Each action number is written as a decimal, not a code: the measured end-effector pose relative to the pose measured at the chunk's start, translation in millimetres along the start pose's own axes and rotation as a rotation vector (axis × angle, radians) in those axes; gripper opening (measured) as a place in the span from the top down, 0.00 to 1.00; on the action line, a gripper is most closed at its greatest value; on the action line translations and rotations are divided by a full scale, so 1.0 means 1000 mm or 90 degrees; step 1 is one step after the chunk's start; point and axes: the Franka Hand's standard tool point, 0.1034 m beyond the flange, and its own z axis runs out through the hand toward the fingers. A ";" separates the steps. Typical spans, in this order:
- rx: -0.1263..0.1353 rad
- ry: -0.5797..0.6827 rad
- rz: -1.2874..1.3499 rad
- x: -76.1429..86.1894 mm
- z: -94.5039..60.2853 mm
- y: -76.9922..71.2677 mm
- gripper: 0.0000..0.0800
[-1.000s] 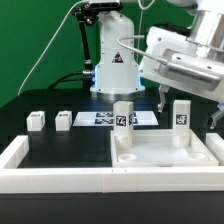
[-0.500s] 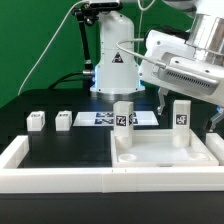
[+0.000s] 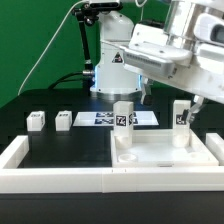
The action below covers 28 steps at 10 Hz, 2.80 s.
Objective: Assemble square table
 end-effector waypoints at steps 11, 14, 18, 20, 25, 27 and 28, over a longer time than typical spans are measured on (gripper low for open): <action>0.003 -0.003 0.623 -0.010 -0.002 -0.041 0.19; 0.015 -0.009 0.768 -0.015 -0.002 -0.062 0.19; 0.031 -0.004 0.902 -0.044 -0.005 -0.100 0.19; 0.048 -0.004 0.994 -0.060 0.008 -0.125 0.19; 0.063 0.015 1.198 -0.054 0.009 -0.120 0.19; 0.073 0.024 1.283 -0.050 0.008 -0.118 0.19; 0.089 0.023 1.339 -0.046 0.012 -0.125 0.19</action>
Offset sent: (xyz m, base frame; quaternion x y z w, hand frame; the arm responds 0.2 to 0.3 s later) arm 0.0000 0.0000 0.0000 0.0000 0.0000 0.1938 0.9810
